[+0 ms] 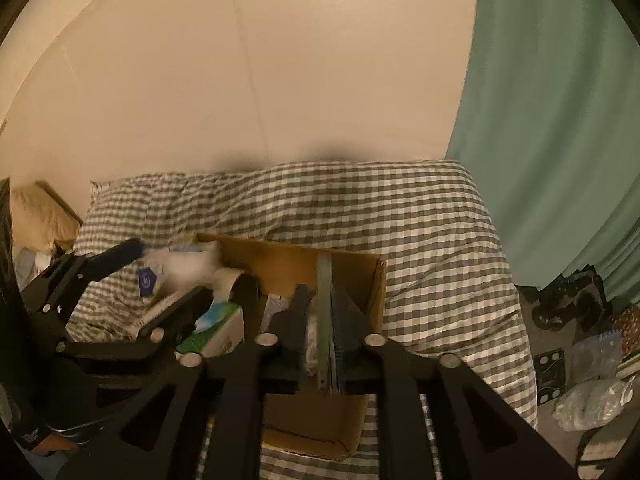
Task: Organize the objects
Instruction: 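Carry clip and plush toy into the cardboard box and open both tools, then return to the bed and grasp the blue-and-white tissue pack with the right tool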
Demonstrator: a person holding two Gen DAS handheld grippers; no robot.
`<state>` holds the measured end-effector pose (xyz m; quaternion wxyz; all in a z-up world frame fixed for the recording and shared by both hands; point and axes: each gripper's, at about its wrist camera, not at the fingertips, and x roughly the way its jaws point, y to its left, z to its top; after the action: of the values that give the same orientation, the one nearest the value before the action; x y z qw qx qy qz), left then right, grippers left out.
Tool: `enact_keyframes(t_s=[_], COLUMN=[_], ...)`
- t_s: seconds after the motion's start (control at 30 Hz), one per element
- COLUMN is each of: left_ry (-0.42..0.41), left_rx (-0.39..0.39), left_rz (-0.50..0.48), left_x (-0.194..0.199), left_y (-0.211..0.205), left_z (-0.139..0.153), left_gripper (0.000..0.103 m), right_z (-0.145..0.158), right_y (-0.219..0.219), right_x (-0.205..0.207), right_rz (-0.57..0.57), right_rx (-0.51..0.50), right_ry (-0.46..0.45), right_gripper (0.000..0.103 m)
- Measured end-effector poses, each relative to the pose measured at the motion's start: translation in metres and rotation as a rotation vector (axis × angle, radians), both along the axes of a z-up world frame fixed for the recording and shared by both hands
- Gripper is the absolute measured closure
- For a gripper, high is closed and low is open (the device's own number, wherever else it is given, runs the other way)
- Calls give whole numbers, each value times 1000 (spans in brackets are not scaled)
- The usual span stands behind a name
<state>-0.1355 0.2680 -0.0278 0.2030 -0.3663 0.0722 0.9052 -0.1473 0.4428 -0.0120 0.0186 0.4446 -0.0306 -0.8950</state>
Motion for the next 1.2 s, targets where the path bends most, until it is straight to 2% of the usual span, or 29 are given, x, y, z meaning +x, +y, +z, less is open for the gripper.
enact_keyframes(t_s=[0.03,0.13,0.2,0.3,0.43,0.57,0.63,0.83,1.0,1.2], left_ry=[4,24,46,82,115,133,141,150,110,41], left_rx=[3,8,5,-2,17,29,34,62,-17,-54], left_rz=[2,18,35,79,153,224,274,392,478,569], left_x=[2,10,16,25,41,57,63,69,57,37], left_y=[-3,-21,-39,-72,-129,-187,-218,-285,-324,-364], left_z=[4,18,31,50,76,87,86,60,19,-28], left_gripper=[11,10,5,1,0,0,0,0,0,0], right_z=[7,26,42,66,93,108,111,83,36,-27], right_y=[4,3,-4,-18,-46,-85,-104,-184,-246,-305], right_x=[4,14,25,40,66,90,95,85,67,22], right_rz=[-9,-14,-17,-11,11,42,54,148,223,276], right_rx=[-3,-23,-17,-22,-35,-19,-12,33,38,92], right_ry=[11,53,90,143,221,287,308,285,246,177], right_gripper=[64,63,62,48,31,13,11,9,9,9])
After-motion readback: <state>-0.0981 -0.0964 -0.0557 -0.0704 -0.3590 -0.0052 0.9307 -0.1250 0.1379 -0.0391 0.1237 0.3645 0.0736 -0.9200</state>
